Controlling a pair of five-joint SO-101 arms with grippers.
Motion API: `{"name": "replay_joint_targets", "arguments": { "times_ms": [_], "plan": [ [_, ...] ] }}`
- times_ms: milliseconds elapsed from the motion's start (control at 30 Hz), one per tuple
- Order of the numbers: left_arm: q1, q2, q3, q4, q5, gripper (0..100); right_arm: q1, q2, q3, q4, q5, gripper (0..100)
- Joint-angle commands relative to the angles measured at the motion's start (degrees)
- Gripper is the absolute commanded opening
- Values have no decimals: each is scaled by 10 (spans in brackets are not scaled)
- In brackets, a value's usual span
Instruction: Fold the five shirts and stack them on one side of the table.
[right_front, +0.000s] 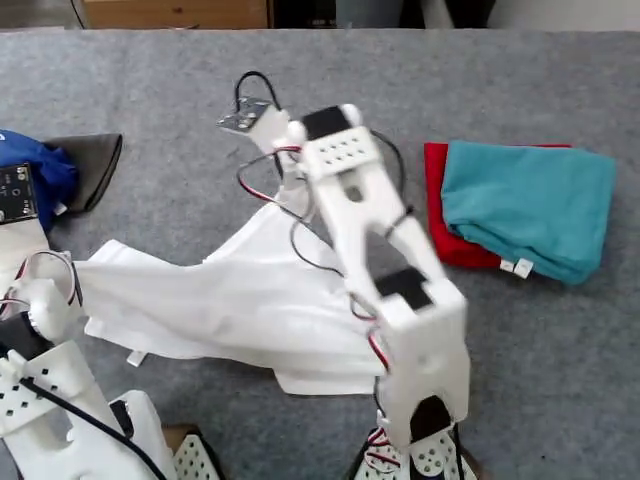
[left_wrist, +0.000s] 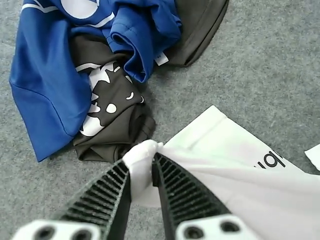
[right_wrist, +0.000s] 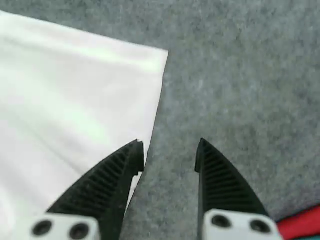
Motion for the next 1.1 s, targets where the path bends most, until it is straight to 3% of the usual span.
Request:
{"name": "replay_joint_targets", "arguments": {
  "times_ms": [0,133,200,900,1067],
  "plan": [
    [-3,-10,-1,-7,0,29,-25,135,-249,68,-16,187],
    [1,-10,0,-7,0,29,-43,279,-482,130,-30,188],
    [1,-10,0,-7,0,29,-45,320,-526,129,-48,188],
    [0,-10,17,-8,0,29,-46,340,-425,92,-68,182],
    [-2,-10,13,-8,0,29,-46,341,-426,92,-69,41]
  ]
}}
